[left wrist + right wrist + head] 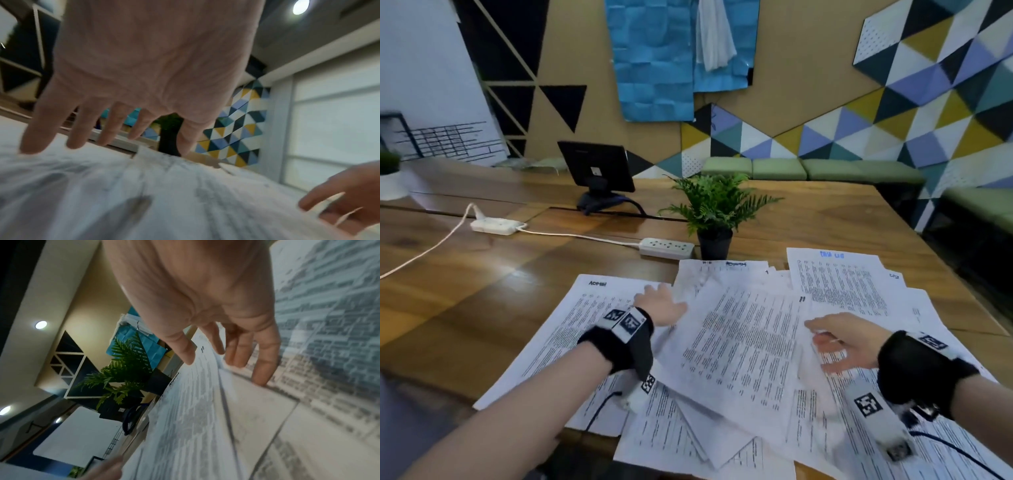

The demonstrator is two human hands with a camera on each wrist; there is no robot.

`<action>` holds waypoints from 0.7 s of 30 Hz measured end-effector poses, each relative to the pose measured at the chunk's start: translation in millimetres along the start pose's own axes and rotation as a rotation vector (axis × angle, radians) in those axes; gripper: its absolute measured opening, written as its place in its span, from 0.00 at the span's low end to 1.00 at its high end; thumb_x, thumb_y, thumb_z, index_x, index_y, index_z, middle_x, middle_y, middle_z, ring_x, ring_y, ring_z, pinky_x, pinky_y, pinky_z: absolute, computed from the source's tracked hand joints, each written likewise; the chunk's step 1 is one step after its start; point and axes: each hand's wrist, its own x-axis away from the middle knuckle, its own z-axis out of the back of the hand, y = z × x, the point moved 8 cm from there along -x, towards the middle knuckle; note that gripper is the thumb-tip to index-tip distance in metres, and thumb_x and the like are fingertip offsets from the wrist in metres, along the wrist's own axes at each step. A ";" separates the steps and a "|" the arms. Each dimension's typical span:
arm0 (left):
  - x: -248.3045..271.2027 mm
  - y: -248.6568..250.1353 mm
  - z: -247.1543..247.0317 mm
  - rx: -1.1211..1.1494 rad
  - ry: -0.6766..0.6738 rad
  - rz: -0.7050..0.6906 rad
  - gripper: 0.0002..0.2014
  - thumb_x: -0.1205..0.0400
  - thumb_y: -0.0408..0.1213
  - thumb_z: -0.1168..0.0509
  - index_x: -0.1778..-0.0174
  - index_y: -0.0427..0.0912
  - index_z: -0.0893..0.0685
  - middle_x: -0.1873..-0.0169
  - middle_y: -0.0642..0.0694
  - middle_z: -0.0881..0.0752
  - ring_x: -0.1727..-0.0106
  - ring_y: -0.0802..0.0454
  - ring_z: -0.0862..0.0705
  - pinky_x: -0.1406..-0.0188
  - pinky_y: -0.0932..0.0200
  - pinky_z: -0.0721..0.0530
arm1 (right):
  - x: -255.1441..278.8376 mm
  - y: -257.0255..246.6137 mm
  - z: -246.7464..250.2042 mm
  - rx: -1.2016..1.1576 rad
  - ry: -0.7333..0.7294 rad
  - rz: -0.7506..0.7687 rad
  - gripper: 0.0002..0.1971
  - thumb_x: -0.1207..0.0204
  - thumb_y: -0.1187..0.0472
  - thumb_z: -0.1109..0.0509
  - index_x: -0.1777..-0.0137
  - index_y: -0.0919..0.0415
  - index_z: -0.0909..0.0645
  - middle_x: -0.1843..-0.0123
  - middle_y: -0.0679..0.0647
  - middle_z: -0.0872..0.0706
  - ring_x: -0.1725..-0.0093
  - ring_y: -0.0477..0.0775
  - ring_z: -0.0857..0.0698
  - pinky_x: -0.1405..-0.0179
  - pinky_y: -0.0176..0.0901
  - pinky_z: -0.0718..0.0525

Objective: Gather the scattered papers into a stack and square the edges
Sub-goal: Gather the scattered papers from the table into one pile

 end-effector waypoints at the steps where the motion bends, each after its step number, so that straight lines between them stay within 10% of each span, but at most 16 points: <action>1: -5.3 -7.1 -2.2 -0.034 -0.025 0.063 0.39 0.18 0.58 0.46 0.16 0.39 0.50 0.17 0.32 0.47 0.18 0.30 0.43 0.21 0.42 0.38 | -0.7 -1.1 -5.4 -0.023 -0.002 -0.015 0.07 0.22 0.61 0.30 0.51 0.64 0.23 0.57 0.58 0.25 0.59 0.55 0.23 0.63 0.54 0.18; 7: -16.1 7.7 -17.6 0.230 -0.098 0.121 0.46 0.20 0.57 0.39 0.15 0.39 0.56 0.15 0.35 0.56 0.15 0.34 0.47 0.20 0.46 0.38 | -7.1 -5.9 -31.5 -0.011 -0.047 -0.017 0.10 0.24 0.71 0.31 0.65 0.64 0.26 0.67 0.57 0.28 0.71 0.54 0.28 0.70 0.43 0.28; 10: -19.2 10.7 -19.5 0.506 -0.091 0.162 0.45 0.24 0.52 0.31 0.17 0.38 0.45 0.19 0.34 0.36 0.23 0.37 0.27 0.28 0.49 0.23 | -8.3 -2.7 -37.9 0.059 -0.026 -0.006 0.03 0.24 0.77 0.34 0.57 0.72 0.21 0.62 0.63 0.23 0.71 0.55 0.27 0.66 0.43 0.26; 13: -21.5 14.4 -24.0 0.884 -0.127 0.166 0.33 0.27 0.34 0.25 0.26 0.32 0.28 0.23 0.33 0.27 0.48 0.41 0.14 0.32 0.48 0.18 | -15.1 -8.0 -47.9 0.086 -0.041 0.109 0.25 0.29 0.75 0.32 0.30 0.71 0.26 0.39 0.67 0.17 0.49 0.62 0.17 0.52 0.45 0.15; 16: -18.8 16.5 -24.9 1.053 -0.201 0.104 0.32 0.37 0.27 0.19 0.35 0.29 0.19 0.27 0.36 0.23 0.35 0.40 0.18 0.34 0.51 0.19 | -12.8 -12.1 -50.5 -0.009 -0.116 0.152 0.34 0.29 0.72 0.30 0.22 0.59 0.33 0.25 0.59 0.24 0.27 0.65 0.25 0.26 0.63 0.29; 21: -21.3 12.8 -10.8 0.866 -0.093 -0.005 0.15 0.27 0.22 0.33 0.43 0.28 0.17 0.48 0.30 0.11 0.53 0.37 0.12 0.56 0.53 0.13 | 10.5 -24.3 12.5 0.056 -0.010 0.272 0.25 0.24 0.54 0.28 0.29 0.55 0.30 0.42 0.57 0.17 0.47 0.56 0.17 0.58 0.46 0.15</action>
